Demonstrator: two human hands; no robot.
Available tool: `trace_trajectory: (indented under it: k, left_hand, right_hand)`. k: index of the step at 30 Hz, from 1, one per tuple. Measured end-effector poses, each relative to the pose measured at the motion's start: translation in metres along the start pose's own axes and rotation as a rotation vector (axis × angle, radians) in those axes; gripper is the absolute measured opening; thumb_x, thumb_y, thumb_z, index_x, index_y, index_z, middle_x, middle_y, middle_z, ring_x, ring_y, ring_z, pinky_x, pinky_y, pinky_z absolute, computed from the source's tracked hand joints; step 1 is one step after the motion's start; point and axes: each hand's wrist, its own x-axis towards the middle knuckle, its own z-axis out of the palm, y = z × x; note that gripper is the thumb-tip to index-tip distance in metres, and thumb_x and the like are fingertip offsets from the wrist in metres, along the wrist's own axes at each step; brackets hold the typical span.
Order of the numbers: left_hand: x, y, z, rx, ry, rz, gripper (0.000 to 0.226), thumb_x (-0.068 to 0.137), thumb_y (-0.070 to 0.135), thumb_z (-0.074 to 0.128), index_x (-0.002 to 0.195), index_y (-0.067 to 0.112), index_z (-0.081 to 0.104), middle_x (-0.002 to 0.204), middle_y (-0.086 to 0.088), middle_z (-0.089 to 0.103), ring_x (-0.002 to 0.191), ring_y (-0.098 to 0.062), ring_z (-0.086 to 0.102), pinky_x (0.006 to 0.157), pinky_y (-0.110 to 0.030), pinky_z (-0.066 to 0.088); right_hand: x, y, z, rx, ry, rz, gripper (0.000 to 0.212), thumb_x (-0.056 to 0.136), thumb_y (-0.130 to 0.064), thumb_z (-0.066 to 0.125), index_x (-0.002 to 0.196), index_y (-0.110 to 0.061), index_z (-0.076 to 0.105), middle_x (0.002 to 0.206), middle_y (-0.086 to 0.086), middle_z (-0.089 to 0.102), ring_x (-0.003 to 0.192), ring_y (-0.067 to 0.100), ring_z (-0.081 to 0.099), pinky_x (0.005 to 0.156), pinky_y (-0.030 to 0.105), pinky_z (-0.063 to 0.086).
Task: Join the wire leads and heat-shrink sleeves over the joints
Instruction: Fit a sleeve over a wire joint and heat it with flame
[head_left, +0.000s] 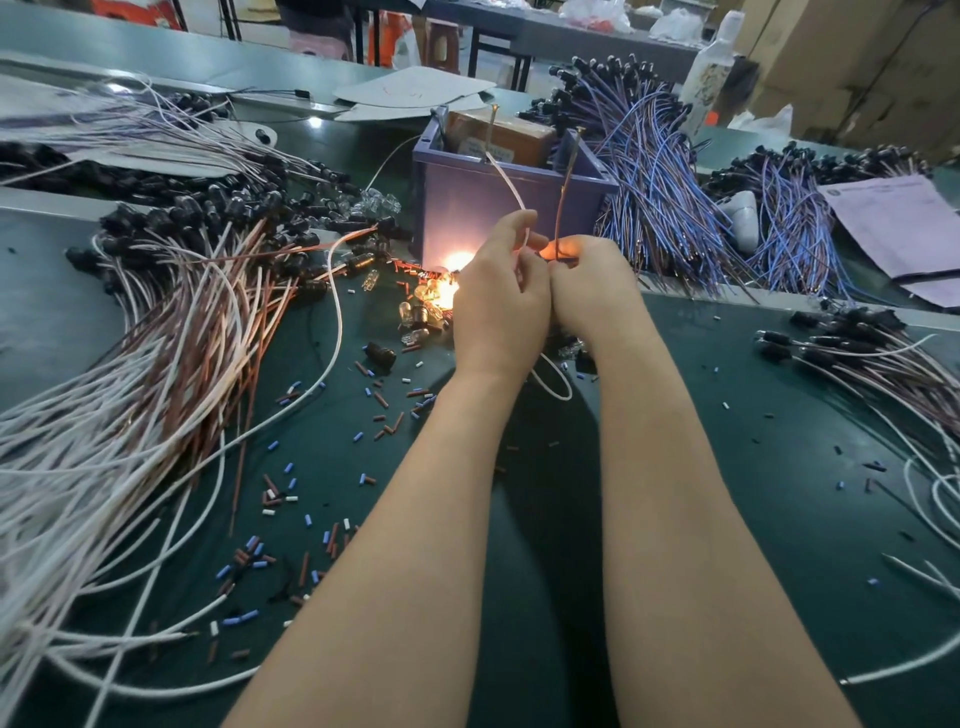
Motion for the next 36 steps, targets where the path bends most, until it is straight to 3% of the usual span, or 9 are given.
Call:
trace_trajectory:
  k: [3,9,17,20,22,24,27,32,36]
  left_hand:
    - [0.0,0.0,0.001,-0.009,-0.046,-0.019,0.034,0.094,0.006,0.044,0.125,0.01,0.058,0.112,-0.005,0.067,0.104,-0.015,0.061,0.091,-0.025,0.046]
    - [0.0,-0.003,0.003,0.014,-0.089,-0.029,0.035,0.095,0.007,0.041,0.125,0.013,0.059,0.115,-0.007,0.068,0.107,-0.021,0.061,0.092,-0.028,0.045]
    - [-0.008,0.005,0.005,-0.012,0.108,0.024,0.035,0.094,0.006,0.042,0.125,0.009,0.057,0.107,-0.002,0.067,0.094,-0.019,0.063,0.083,-0.03,0.049]
    - [-0.005,0.007,0.002,-0.103,0.057,-0.039,0.029,0.09,0.003,0.045,0.112,0.01,0.063,0.089,0.004,0.068,0.077,-0.013,0.061,0.074,-0.025,0.049]
    - [0.0,0.006,-0.003,-0.309,-0.011,-0.195,0.024,0.089,0.001,0.045,0.096,0.013,0.064,0.076,0.005,0.068,0.061,-0.007,0.056,0.061,-0.022,0.047]
    - [0.005,0.006,-0.009,-0.557,-0.075,-0.369,0.025,0.089,-0.001,0.041,0.086,0.014,0.061,0.069,0.003,0.068,0.051,-0.005,0.049,0.051,-0.018,0.041]
    - [0.007,0.007,-0.014,-0.735,-0.181,-0.471,0.029,0.087,-0.005,0.036,0.083,0.013,0.058,0.063,0.002,0.065,0.048,-0.007,0.044,0.048,-0.017,0.039]
    - [0.006,0.01,-0.012,-0.672,-0.287,-0.488,0.03,0.085,-0.007,0.035,0.08,0.01,0.058,0.057,0.0,0.061,0.045,-0.008,0.038,0.047,-0.018,0.033]
    - [0.005,0.011,-0.012,-0.624,-0.277,-0.488,0.031,0.085,-0.009,0.034,0.077,0.008,0.058,0.057,-0.002,0.056,0.039,-0.006,0.034,0.041,-0.015,0.029]
  right_hand:
    - [-0.001,0.001,-0.002,0.039,-0.02,0.011,0.02,0.092,-0.013,0.05,0.102,-0.011,0.068,0.097,0.011,0.068,0.093,0.03,0.062,0.084,0.042,0.053]
    - [-0.002,0.003,-0.004,0.097,-0.056,0.039,0.017,0.093,-0.018,0.052,0.102,-0.018,0.065,0.093,0.008,0.066,0.088,0.028,0.062,0.081,0.041,0.055]
    - [0.0,0.001,-0.006,0.024,-0.075,0.096,0.015,0.091,-0.017,0.052,0.088,-0.008,0.064,0.09,0.014,0.068,0.09,0.033,0.065,0.082,0.045,0.055]
    - [0.002,0.004,-0.006,0.083,0.093,0.098,0.028,0.093,-0.019,0.05,0.1,0.004,0.064,0.095,0.018,0.068,0.095,0.035,0.063,0.091,0.044,0.049]
    - [0.004,0.004,-0.01,0.16,0.314,0.054,0.036,0.097,-0.028,0.048,0.121,-0.002,0.055,0.097,0.002,0.063,0.1,0.022,0.058,0.094,0.032,0.044]
    - [0.004,0.002,-0.014,0.413,0.394,0.035,0.037,0.098,-0.029,0.048,0.127,-0.007,0.05,0.091,-0.008,0.056,0.093,0.013,0.058,0.087,0.027,0.047]
    - [0.004,0.002,-0.014,0.848,0.266,0.099,0.01,0.097,-0.019,0.052,0.098,-0.012,0.059,0.084,0.0,0.062,0.07,0.01,0.059,0.062,0.019,0.051]
    - [0.003,0.007,-0.014,1.088,0.234,0.134,0.011,0.094,-0.007,0.057,0.083,-0.009,0.06,0.073,0.004,0.062,0.043,0.004,0.038,0.042,0.016,0.032]
    - [0.004,0.009,-0.015,1.136,0.271,0.13,0.017,0.093,-0.005,0.057,0.077,-0.009,0.059,0.068,0.005,0.06,0.038,0.004,0.033,0.039,0.015,0.026]
